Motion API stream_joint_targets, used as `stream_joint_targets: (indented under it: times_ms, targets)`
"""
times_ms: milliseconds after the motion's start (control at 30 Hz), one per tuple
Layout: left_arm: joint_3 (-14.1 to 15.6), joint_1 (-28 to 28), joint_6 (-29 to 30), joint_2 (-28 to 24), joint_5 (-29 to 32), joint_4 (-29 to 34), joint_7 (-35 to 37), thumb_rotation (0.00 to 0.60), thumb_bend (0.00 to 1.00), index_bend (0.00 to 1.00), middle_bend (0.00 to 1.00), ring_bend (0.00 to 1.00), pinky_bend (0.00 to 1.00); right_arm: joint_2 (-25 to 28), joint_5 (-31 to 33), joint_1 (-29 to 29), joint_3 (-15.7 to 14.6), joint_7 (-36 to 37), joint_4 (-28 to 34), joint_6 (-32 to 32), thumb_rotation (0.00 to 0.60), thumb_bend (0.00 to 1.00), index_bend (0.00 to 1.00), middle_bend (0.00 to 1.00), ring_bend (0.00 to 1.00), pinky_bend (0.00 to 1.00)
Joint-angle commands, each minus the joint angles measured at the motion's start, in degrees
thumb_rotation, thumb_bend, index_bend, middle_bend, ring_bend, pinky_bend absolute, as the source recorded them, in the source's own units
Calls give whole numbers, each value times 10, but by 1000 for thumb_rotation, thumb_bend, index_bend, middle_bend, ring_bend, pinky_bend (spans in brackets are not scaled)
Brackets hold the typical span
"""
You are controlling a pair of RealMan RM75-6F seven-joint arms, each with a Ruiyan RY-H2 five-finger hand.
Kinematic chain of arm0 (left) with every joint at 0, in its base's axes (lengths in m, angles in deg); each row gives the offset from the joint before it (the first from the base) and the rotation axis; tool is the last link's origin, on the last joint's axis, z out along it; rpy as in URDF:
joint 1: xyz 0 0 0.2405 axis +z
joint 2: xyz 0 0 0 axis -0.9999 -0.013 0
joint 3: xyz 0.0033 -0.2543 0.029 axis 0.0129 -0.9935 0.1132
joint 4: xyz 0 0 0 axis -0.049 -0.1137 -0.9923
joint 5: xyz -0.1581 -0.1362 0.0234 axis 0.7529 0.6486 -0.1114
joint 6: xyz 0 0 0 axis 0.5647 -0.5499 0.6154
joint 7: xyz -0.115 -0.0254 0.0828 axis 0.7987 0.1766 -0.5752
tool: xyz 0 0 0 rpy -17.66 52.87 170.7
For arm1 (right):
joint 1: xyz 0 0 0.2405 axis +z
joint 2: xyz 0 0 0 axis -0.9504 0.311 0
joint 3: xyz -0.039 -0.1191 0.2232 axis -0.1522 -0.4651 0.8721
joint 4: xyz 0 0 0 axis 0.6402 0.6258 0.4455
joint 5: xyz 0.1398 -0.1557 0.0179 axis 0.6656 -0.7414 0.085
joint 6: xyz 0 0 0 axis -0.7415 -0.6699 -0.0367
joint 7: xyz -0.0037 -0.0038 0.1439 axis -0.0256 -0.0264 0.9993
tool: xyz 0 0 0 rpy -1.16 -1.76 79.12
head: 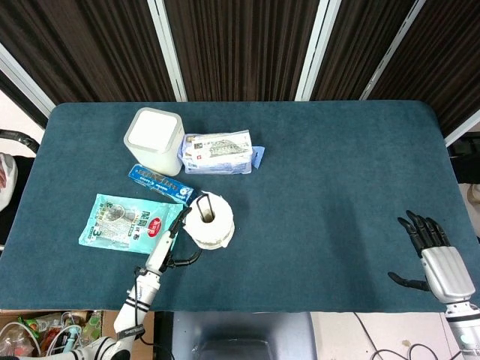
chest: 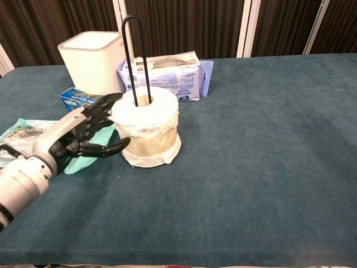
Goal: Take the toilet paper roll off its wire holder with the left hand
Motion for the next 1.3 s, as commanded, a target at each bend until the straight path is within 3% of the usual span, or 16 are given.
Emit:
stream_joint_targets:
  times_ms: [33,500,567,633,700,767,900,1033,1200,1300]
  targets:
    - [-19,-16,-13,17,19,1,-28,600,323,0,0,0,20,2,2,-1,1,3,-1,2,600,65,0,0,0,0]
    - [-66,-56,-40,67,80,-26,-103,600,327,0,0,0,28,8,6,-3,4,19,-3,3,600,65,0,0,0,0]
    - [-70,-59,-42,71,87,-27,-111,600,335,0,2,38,75,9,7,-4,5,22,-4,4,600,65,0,0,0,0]
    - [-71,-64,-52,69,93,-21,-119,600,349,26,51,145,186,10,7,-4,5,25,-4,4,600,65,0,0,0,0]
    - [-72,-66,-56,66,99,-12,-129,600,377,190,231,320,353,11,5,-4,4,26,-5,5,600,65,0,0,0,0]
    - [-78,-67,-46,72,104,-11,-143,600,433,443,467,525,562,11,4,-4,4,28,-5,6,600,65,0,0,0,0]
    - [-93,-65,-18,87,110,-8,-154,600,612,732,741,774,826,13,1,-6,3,34,-6,9,600,65,0,0,0,0]
    - [-101,-61,10,88,99,0,-151,600,724,843,838,864,918,15,0,-6,3,38,-7,9,600,65,0,0,0,0]
    - [-110,-58,60,73,58,46,-149,600,725,851,845,871,930,15,-4,-6,0,37,-7,8,600,66,0,0,0,0]
    - [-124,-59,90,47,28,104,-167,600,723,851,845,872,931,16,-3,-6,0,36,-7,8,600,66,0,0,0,0]
